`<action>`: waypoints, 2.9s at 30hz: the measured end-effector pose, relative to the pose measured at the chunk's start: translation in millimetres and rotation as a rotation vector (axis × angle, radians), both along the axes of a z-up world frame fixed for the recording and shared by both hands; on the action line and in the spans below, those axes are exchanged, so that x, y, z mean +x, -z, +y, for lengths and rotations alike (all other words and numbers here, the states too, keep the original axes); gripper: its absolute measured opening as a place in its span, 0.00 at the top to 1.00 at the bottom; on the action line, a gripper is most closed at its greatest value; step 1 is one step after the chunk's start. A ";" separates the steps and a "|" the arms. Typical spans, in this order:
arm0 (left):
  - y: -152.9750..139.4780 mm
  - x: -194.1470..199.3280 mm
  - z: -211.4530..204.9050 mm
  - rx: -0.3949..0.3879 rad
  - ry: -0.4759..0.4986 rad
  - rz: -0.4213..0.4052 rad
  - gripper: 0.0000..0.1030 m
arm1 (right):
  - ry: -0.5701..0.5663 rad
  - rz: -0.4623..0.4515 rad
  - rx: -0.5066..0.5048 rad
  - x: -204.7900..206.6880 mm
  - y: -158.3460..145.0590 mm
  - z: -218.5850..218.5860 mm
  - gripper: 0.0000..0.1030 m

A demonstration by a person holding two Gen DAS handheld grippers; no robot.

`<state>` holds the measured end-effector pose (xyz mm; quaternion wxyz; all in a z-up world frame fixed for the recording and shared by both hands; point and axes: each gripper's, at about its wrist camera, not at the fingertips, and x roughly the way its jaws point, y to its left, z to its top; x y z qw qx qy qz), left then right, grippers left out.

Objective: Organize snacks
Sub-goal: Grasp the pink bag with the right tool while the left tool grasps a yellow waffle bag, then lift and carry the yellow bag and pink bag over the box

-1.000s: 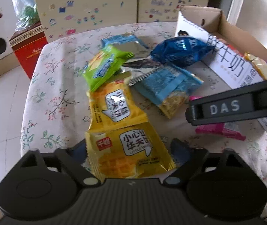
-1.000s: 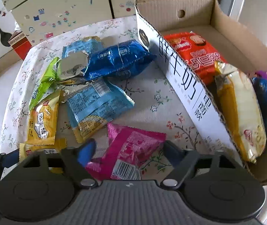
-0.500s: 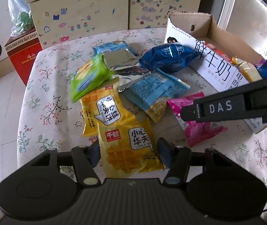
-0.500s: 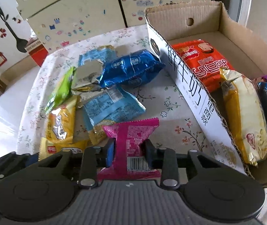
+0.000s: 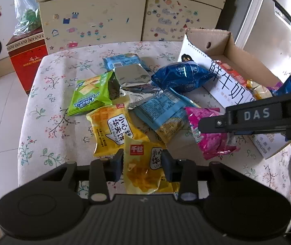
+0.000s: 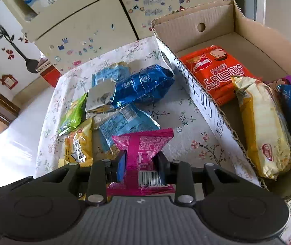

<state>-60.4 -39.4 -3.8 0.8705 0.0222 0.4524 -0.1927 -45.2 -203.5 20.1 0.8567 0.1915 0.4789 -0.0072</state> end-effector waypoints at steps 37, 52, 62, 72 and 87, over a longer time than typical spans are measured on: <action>11.0 -11.3 -10.7 0.026 0.065 -0.015 0.86 | -0.005 -0.003 0.020 -2.3 -2.5 -0.2 0.63; -6.1 -19.6 -3.7 -0.018 0.052 -0.072 0.86 | -0.017 -0.040 0.021 -3.7 -11.7 0.0 0.63; -15.5 -17.9 -9.6 -0.040 0.053 -0.099 0.86 | -0.030 -0.096 -0.015 -7.4 -28.1 3.0 0.63; -25.7 -17.1 -13.8 -0.074 0.052 -0.120 0.86 | -0.007 -0.137 -0.005 -14.1 -41.6 -4.9 0.63; -55.2 -7.2 -30.7 -0.140 0.043 -0.189 0.86 | 0.050 -0.217 -0.065 -19.5 -68.3 -21.3 0.63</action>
